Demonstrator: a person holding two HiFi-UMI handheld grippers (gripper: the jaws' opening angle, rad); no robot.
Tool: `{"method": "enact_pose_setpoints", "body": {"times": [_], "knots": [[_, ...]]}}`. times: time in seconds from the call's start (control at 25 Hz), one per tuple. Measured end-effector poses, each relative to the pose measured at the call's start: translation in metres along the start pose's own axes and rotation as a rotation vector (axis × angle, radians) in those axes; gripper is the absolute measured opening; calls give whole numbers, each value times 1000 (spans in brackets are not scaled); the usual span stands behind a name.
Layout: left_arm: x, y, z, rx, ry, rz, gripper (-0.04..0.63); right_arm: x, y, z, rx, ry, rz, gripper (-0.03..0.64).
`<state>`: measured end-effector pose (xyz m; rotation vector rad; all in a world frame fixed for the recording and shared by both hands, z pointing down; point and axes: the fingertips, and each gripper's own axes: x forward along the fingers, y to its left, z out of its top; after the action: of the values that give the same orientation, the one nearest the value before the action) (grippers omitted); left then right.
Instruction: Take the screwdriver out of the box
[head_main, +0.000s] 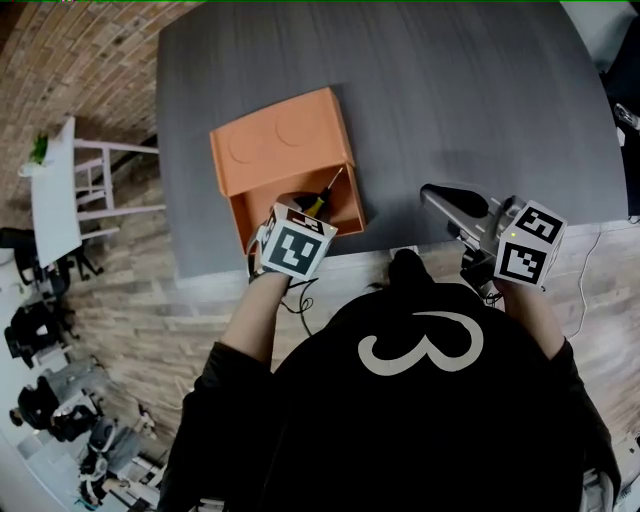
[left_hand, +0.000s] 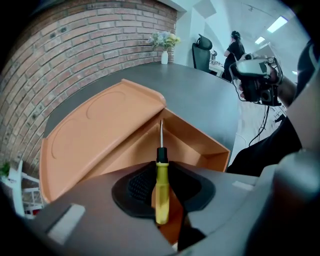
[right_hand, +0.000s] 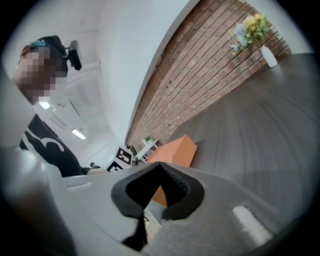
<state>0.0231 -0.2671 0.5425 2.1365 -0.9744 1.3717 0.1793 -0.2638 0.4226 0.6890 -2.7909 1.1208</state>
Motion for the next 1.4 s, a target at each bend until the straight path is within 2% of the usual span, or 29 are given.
{"method": "enact_pose_setpoints", "body": {"times": [0.16,0.28,0.48,0.6,0.76,1.04,1.4], "knots": [[-13,1,6,69,-60,39,100,-2,16,-6,-7,-27,-24,2],[-29,4,18,98,-160,72,100,-3,26,-5,-21,-45,-44,2],[-72,2,37,104,-345,121,100,-11,52,-3,-66,-79,-58,2],[-99,-7,41,78,-435,121,100,-14,71,-3,-93,-105,-59,2],[-138,-24,39,15,-532,67,100,-15,101,-3,-134,-134,-41,2],[-197,-48,16,-150,-666,-101,100,-1,146,-10,-200,-161,-28,2],[-236,-68,-16,-211,-764,-192,101,13,197,-34,-282,-170,-39,2]]}}
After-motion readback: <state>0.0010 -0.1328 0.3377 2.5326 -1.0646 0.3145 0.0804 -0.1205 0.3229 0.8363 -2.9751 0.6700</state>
